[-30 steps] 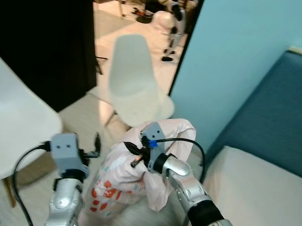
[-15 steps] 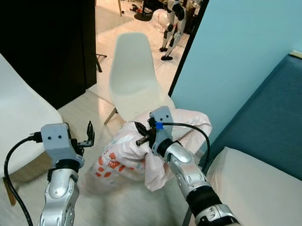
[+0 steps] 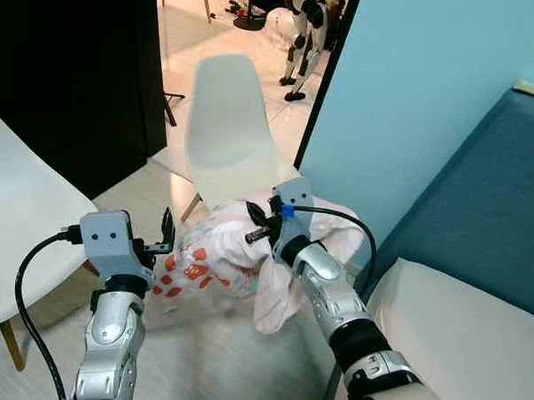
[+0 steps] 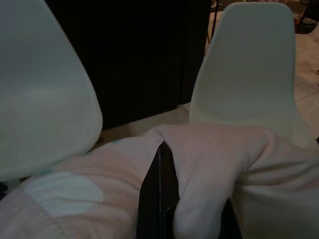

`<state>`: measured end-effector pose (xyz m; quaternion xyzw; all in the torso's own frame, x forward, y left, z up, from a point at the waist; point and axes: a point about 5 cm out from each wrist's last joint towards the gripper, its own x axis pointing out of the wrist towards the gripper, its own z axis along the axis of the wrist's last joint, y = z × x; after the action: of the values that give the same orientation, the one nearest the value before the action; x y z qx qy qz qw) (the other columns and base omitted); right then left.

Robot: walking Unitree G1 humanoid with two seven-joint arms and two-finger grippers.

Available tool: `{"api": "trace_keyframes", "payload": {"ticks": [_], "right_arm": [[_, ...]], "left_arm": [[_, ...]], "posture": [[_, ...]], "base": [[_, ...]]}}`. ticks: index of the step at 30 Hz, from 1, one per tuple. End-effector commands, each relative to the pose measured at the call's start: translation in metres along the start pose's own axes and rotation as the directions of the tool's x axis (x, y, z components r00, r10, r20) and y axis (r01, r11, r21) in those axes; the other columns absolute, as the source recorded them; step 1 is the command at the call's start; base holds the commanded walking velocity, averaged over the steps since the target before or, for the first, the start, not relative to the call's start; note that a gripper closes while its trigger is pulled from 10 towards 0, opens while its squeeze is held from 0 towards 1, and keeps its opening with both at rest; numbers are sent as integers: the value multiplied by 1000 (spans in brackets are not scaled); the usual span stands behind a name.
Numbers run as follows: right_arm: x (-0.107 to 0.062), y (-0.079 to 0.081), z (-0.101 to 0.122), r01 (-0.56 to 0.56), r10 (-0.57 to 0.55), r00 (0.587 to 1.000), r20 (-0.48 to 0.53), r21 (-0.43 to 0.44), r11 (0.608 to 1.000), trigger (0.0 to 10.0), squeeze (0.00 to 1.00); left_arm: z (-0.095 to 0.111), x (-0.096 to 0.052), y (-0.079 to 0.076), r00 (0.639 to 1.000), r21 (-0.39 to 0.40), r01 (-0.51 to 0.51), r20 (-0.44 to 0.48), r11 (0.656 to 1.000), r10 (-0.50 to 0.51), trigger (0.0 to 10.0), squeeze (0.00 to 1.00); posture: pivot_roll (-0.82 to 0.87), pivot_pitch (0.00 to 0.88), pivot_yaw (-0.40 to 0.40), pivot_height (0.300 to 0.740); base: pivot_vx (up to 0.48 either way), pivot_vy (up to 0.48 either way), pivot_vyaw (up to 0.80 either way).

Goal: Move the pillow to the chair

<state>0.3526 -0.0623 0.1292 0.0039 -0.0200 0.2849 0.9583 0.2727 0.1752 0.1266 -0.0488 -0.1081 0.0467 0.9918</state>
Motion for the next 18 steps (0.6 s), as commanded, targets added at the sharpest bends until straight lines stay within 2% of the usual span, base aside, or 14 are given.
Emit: {"api": "trace_keyframes", "payload": {"ticks": [1, 18], "right_arm": [[4, -7, 21, 30, -27, 994, 105, -30, 999, 10000, 0], [4, -5, 17, 30, -28, 995, 100, -19, 999, 10000, 0]], "left_arm": [[-4, -3, -1, 1000, -4, 6, -14, 1000, -6, 10000, 0], [-5, -6, 1, 1000, 7, 11, -25, 1000, -10, 10000, 0]], "posture": [[29, 46, -116, 740], [35, 54, -110, 740]], "base": [[405, 0, 0], [468, 0, 0]]}}
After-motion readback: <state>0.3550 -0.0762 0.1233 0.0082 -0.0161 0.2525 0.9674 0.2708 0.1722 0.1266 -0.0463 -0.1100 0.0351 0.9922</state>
